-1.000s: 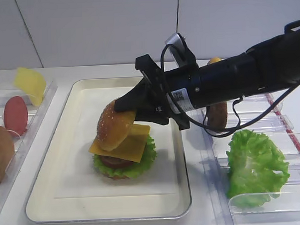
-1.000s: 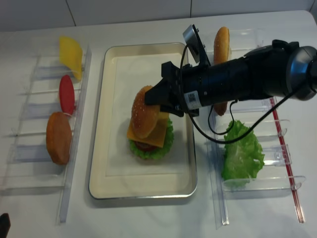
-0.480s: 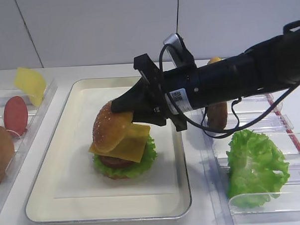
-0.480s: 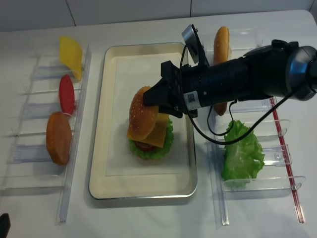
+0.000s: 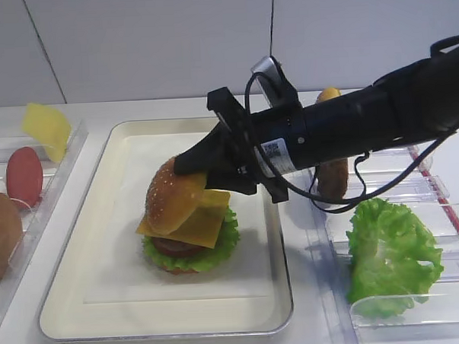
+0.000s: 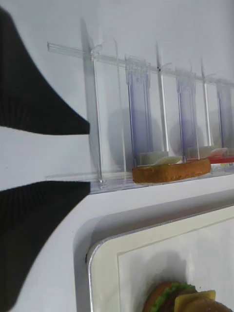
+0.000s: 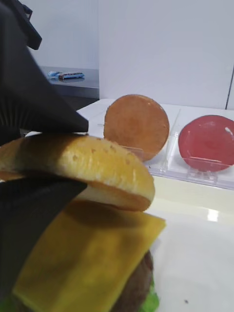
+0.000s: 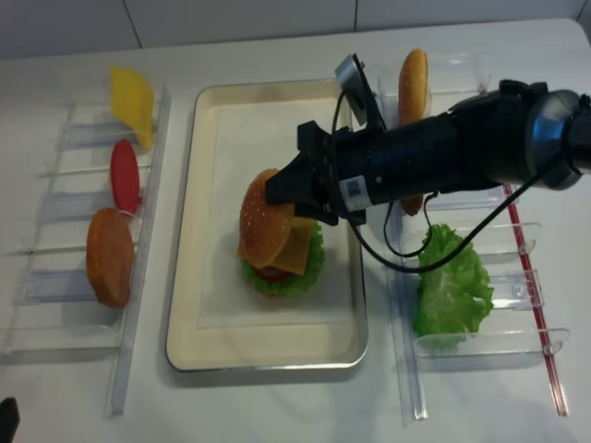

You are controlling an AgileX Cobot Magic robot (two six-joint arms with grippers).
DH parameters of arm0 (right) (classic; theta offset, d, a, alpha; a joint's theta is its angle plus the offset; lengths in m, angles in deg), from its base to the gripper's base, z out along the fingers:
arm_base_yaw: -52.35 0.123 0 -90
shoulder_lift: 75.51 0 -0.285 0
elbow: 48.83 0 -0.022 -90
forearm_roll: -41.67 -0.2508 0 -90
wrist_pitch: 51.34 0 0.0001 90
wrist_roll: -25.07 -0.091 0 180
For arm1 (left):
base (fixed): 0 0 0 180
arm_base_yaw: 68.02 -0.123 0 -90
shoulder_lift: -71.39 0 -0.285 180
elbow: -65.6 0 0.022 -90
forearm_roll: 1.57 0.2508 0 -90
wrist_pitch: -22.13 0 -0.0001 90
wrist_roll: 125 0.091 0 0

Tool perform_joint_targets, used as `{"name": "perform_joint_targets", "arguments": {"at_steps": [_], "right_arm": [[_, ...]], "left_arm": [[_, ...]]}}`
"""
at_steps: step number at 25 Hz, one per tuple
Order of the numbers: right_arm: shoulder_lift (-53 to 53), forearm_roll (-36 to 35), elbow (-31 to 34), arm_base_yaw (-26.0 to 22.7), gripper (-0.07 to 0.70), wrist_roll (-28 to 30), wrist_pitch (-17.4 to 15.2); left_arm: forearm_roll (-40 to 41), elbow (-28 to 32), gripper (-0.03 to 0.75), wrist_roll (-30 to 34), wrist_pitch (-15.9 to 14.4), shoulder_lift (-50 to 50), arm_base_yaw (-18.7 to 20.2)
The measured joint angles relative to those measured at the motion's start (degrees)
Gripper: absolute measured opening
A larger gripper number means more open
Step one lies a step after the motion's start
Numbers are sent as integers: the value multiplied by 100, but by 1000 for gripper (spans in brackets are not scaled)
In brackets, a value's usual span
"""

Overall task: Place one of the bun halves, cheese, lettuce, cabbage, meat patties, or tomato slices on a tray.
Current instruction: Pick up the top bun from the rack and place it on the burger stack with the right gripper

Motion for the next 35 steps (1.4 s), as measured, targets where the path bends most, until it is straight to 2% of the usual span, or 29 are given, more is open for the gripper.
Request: {"name": "perform_joint_targets", "arguments": {"at_steps": [15, 35], "right_arm": [[176, 127, -32, -84, 215, -49, -85], [176, 592, -84, -84, 218, -429, 124]], "left_arm": [[0, 0, 216, 0, 0, 0, 0], [0, 0, 216, 0, 0, 0, 0]]}}
